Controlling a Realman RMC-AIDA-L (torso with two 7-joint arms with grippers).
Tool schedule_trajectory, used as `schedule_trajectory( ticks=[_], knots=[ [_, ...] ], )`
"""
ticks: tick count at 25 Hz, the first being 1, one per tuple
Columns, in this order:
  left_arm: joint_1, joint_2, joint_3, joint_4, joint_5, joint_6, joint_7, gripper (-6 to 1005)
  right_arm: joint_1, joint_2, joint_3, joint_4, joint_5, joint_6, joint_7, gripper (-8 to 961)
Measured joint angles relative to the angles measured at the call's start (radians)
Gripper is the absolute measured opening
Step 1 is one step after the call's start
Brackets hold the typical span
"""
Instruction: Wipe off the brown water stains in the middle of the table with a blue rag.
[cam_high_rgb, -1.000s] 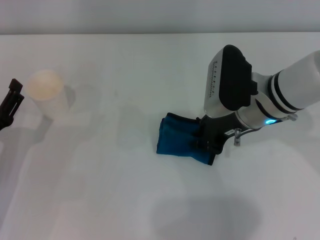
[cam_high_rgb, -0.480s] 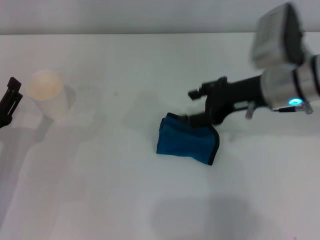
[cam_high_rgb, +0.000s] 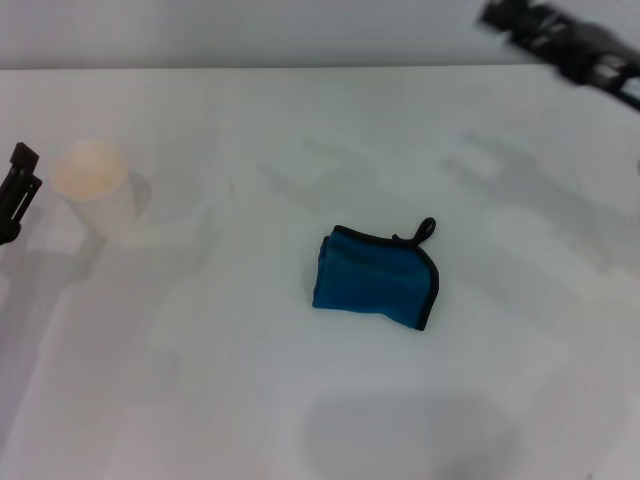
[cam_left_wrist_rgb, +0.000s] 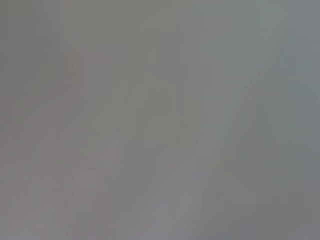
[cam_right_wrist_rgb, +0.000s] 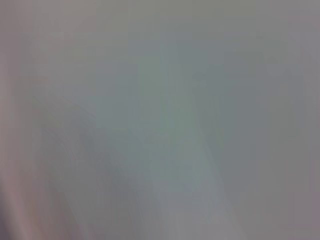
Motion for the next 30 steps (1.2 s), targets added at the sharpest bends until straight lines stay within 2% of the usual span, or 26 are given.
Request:
schedule_trajectory(
  ticks=[5, 10, 13, 21, 30],
  knots=[
    [0.001, 0.000, 0.000, 0.000, 0.005, 0.019, 0.005, 889, -0.035, 0.005, 0.089, 0.168, 0.195, -0.016, -0.267, 766],
    [0.000, -0.002, 0.000, 0.000, 0.006, 0.021, 0.015, 890, -0.037, 0.008, 0.096, 0.331, 0.367, 0.003, -0.687, 761],
    [0.000, -0.003, 0.000, 0.000, 0.006, 0.023, 0.015, 890, -0.029, 0.010, 0.097, 0.400, 0.437, 0.073, -0.815, 761],
    [0.004, -0.003, -0.003, -0.008, 0.000, 0.024, 0.016, 889, -0.026, 0.014, 0.096, 0.438, 0.458, 0.268, -0.949, 761],
    [-0.003, -0.002, -0.006, -0.001, -0.010, 0.012, 0.016, 889, -0.026, 0.014, 0.097, 0.442, 0.465, 0.299, -0.947, 761]
  ],
)
